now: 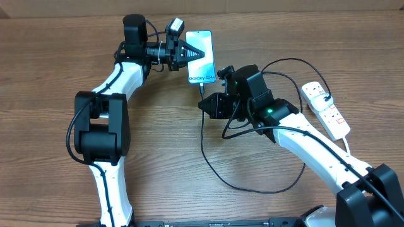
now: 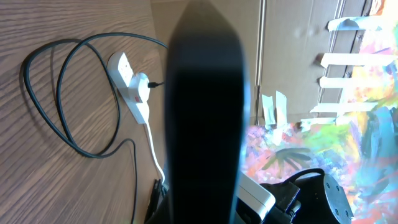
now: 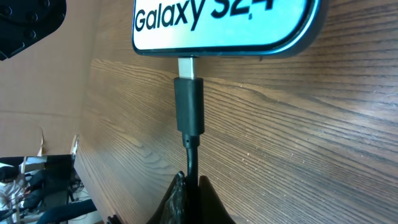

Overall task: Plug charger to phone and switch on socket
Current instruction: 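Align the held USB-C plug directly under the phone's bottom port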

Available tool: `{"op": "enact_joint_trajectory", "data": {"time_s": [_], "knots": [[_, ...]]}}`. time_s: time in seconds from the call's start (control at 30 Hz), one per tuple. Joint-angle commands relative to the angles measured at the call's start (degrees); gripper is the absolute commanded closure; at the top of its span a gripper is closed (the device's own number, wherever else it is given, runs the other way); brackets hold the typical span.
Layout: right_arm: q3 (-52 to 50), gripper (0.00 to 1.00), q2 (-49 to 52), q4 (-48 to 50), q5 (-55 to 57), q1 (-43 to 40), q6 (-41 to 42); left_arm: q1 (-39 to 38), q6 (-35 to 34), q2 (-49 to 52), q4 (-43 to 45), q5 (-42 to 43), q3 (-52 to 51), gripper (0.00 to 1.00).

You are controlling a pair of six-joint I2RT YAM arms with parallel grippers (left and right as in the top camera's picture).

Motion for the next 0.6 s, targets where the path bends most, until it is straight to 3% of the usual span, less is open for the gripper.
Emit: {"op": "enact_joint_trajectory", "data": {"time_s": [0.0, 0.57], "knots": [[-0.24, 0.96, -0.87, 0.59, 0.33, -0.15, 0.22, 0.33, 1.49, -1.29, 0.48, 2.56, 0.81, 0.96], [-0.24, 0.96, -0.87, 3.1, 3.58, -0.15, 0.17, 0.15, 2.64, -1.29, 0.55, 2.56, 0.81, 0.96]]}}
